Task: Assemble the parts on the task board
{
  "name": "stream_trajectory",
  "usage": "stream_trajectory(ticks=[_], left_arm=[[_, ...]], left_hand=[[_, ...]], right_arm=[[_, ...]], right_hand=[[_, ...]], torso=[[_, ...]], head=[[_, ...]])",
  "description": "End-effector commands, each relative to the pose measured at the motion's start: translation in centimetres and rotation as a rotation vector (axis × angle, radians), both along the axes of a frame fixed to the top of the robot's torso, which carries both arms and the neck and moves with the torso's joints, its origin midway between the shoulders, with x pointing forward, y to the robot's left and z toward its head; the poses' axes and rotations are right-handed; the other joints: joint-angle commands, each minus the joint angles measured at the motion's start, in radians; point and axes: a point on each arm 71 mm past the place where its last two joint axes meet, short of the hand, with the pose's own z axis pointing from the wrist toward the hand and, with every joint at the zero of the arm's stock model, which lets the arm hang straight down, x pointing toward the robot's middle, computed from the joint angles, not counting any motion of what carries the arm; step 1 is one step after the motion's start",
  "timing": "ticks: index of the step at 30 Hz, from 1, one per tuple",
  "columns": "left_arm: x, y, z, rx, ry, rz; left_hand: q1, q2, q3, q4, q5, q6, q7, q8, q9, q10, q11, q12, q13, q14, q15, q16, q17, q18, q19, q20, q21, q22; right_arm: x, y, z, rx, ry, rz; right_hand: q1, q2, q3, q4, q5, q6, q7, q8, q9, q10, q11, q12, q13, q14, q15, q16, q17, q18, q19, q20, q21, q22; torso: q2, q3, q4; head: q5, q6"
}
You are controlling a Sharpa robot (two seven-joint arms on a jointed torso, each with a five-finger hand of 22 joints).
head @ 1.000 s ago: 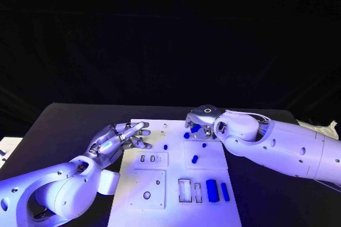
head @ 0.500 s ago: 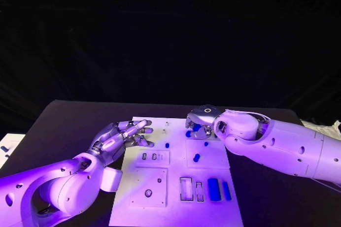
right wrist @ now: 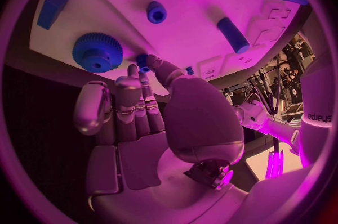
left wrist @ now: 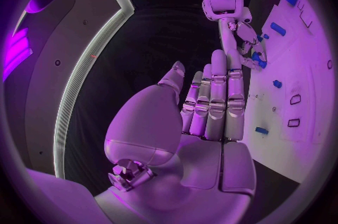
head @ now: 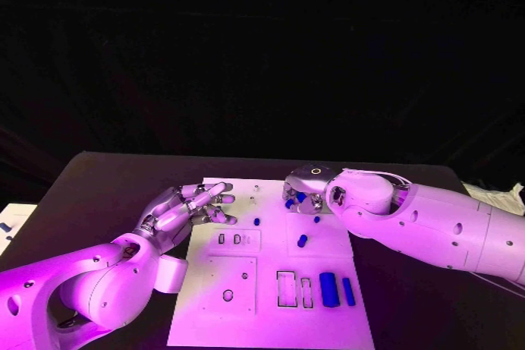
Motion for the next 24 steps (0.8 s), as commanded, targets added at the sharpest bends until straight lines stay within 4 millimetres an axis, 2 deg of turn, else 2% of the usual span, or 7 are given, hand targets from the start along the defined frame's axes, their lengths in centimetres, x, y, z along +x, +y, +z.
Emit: stream_trajectory(ticks=[1,8,16,24], left_arm=[[0.0,-0.2,0.2,-0.012,-0.003,-0.012],[0.0,-0.2,0.2,-0.012,-0.002,-0.012],[0.0,-0.2,0.1,-0.012,0.001,-0.015],[0.1,-0.2,0.1,-0.012,0.002,-0.016]], left_hand=[[-0.005,0.006,-0.002,-0.002,0.003,-0.005,0.004,-0.007,-0.001,-0.005,0.004,-0.004,0.001,-0.009,-0.002,0.002,0.002,0.007,-0.007,0.005,0.0,0.001],[-0.005,0.006,-0.001,-0.002,0.003,-0.005,0.004,-0.007,-0.001,-0.006,0.005,-0.005,0.001,-0.01,-0.002,0.002,0.002,0.007,-0.007,0.005,0.0,0.001],[-0.004,0.007,-0.001,-0.003,0.003,-0.005,0.005,-0.007,-0.001,-0.006,0.005,-0.005,0.002,-0.011,-0.002,0.002,0.003,0.007,-0.008,0.005,-0.001,0.001],[-0.004,0.007,-0.001,-0.003,0.003,-0.005,0.005,-0.007,-0.001,-0.006,0.005,-0.005,0.002,-0.012,-0.002,0.002,0.003,0.007,-0.008,0.005,-0.001,0.001]], right_arm=[[-0.1,0.2,-0.3,-0.016,0.024,0.014],[-0.1,0.2,-0.4,-0.022,0.03,0.015],[-0.1,0.2,0.0,-0.001,-0.033,0.001],[-0.4,0.5,1.0,0.069,-0.118,0.01]], right_hand=[[0.012,0.003,0.012,0.003,-0.006,0.004,0.004,0.001,0.002,0.018,-0.003,0.004,-0.002,0.004,0.004,0.008,0.005,-0.021,-0.001,0.005,0.006,0.005],[0.022,0.012,0.034,0.009,-0.009,0.037,0.001,0.011,0.01,0.052,-0.011,0.009,-0.003,0.005,-0.002,0.024,0.019,-0.023,0.003,0.0,0.016,0.021],[0.06,0.046,0.08,0.002,-0.04,0.08,-0.006,0.025,0.025,0.1,-0.024,0.012,-0.001,0.007,-0.014,0.047,0.039,-0.027,0.012,-0.01,0.031,0.046],[0.069,0.044,0.094,-0.004,-0.042,0.082,-0.003,0.024,0.028,0.107,-0.023,0.008,-0.001,0.006,-0.014,0.052,0.042,-0.028,0.013,-0.012,0.035,0.051]], torso=[[0.001,-0.0004,-0.0009],[0.002,-0.0004,-0.0014],[0.003,-0.001,-0.0009],[0.004,-0.0013,-0.001]], head=[[0.001,-0.002],[0.002,-0.001],[0.001,-0.001],[0.004,0.003]])
